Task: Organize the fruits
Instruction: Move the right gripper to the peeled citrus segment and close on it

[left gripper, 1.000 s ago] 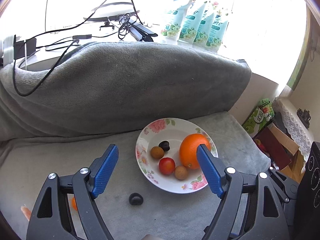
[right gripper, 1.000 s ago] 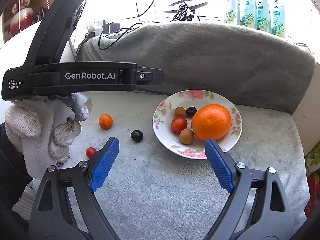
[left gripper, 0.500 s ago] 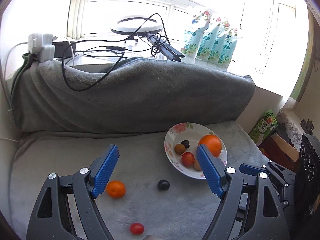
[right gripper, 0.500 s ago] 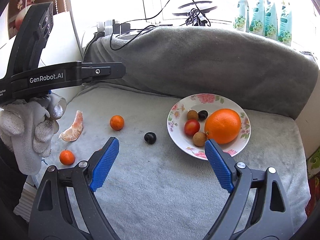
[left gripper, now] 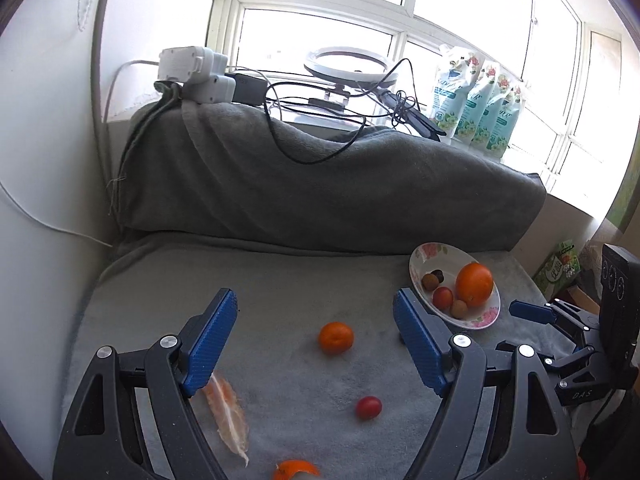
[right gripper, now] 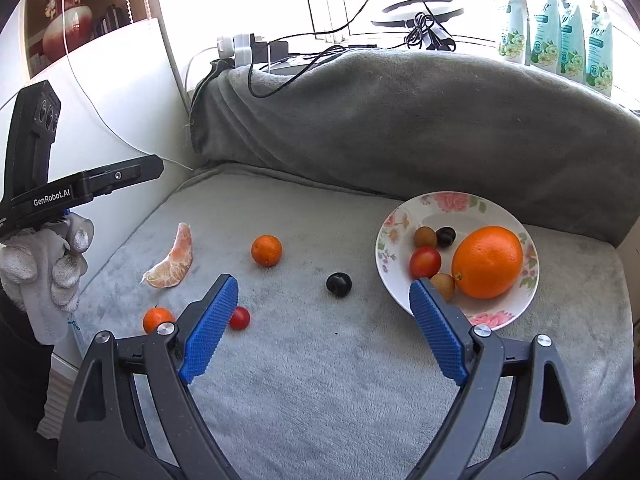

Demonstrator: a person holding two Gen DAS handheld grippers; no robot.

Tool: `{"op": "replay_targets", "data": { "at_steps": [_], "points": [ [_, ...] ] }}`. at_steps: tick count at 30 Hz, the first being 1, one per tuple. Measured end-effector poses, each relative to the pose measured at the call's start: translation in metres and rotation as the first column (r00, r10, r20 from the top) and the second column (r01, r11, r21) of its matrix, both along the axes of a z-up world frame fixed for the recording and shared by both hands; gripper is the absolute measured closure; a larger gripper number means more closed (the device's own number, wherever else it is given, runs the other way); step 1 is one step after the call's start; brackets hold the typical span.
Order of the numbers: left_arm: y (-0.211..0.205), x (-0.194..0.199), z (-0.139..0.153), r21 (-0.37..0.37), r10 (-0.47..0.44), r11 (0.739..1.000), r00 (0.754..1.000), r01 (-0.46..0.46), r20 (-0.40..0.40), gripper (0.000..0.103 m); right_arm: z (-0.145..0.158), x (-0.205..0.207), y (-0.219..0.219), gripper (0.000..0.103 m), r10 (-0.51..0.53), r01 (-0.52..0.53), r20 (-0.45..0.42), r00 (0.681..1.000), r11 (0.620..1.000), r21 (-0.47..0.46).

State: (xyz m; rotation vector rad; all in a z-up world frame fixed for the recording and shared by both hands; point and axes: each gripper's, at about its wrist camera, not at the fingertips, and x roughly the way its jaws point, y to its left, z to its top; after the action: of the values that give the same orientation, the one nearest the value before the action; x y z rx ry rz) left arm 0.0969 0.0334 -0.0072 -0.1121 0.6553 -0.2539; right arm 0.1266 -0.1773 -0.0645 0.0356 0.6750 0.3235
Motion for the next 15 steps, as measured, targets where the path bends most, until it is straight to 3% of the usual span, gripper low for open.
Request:
{"op": "replay_targets", "data": {
  "at_steps": [9,15],
  "points": [
    [0.061,-0.032,-0.033,-0.041,0.12,0.992,0.99,-0.123,-0.068,0.023,0.003,0.018,0.027,0.013,0.076,-0.077,-0.021,0.997,0.997,-0.005],
    [0.077,-0.051,-0.054,-0.064,0.14,0.987,0.984,-0.147,-0.107,0.023,0.001,0.042,0.052,0.013,0.159,-0.156,-0.069,0.985,0.987,0.04]
  ]
}}
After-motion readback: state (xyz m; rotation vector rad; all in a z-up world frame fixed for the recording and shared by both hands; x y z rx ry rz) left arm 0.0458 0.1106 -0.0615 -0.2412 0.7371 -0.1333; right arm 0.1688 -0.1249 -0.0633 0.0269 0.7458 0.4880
